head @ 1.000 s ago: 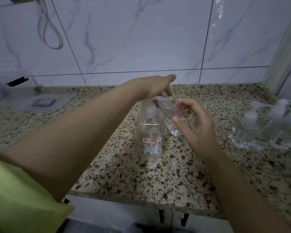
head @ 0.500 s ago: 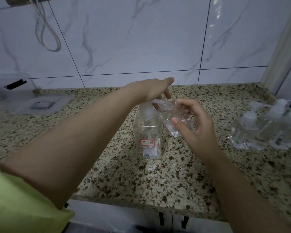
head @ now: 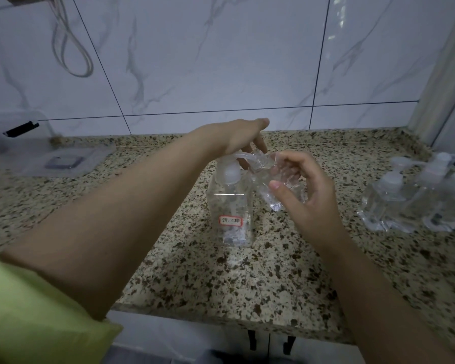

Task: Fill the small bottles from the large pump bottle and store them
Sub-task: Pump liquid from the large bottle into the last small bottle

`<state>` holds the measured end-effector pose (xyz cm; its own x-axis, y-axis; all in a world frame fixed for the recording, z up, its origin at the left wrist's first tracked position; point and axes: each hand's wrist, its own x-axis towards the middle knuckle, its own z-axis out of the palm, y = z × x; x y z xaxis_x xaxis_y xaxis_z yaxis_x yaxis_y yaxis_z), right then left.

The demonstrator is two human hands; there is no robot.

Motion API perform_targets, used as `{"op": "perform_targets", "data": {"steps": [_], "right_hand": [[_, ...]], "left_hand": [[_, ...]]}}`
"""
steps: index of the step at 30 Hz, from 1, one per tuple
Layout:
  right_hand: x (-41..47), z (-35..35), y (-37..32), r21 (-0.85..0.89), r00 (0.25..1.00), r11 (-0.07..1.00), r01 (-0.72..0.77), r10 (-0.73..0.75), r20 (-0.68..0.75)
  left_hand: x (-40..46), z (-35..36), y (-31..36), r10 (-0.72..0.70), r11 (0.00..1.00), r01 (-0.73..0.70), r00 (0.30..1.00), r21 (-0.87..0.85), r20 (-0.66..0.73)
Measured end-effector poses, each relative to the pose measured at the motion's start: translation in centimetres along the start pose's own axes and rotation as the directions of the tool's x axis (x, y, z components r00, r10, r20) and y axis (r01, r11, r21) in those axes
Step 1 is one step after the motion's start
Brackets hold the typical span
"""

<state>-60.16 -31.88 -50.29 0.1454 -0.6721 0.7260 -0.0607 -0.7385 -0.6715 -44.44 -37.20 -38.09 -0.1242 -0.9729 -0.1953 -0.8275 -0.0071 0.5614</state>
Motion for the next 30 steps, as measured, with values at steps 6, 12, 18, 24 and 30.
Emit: {"op": "perform_targets", "data": {"steps": [6,12,18,24,30], "right_hand": [[-0.02,-0.03,0.02,-0.006,1.000,1.000,0.004,-0.004,0.004],[-0.02,-0.05,-0.05,0.011,1.000,1.000,0.009,-0.009,0.001],[0.02,-0.08,0.11,-0.005,1.000,1.000,0.008,-0.008,0.008],[-0.02,0.08,0.09,-0.006,1.000,1.000,0.030,-0.030,-0.004],[-0.09,0.01,0.10,0.019,1.000,1.000,0.013,-0.013,-0.018]], "left_hand": [[-0.12,-0.36,0.22,-0.019,1.000,0.019,1.000,0.003,0.011],[-0.43,-0.11,0.27,-0.028,0.997,0.028,1.000,0.072,-0.001],[-0.19,-0.02,0.12,-0.024,0.997,0.023,1.000,0.067,0.011],[-0.04,0.01,-0.02,-0.017,0.998,0.015,0.999,0.058,0.044],[-0.19,-0.01,0.09,-0.017,0.997,0.015,0.999,0.082,0.027]]}}
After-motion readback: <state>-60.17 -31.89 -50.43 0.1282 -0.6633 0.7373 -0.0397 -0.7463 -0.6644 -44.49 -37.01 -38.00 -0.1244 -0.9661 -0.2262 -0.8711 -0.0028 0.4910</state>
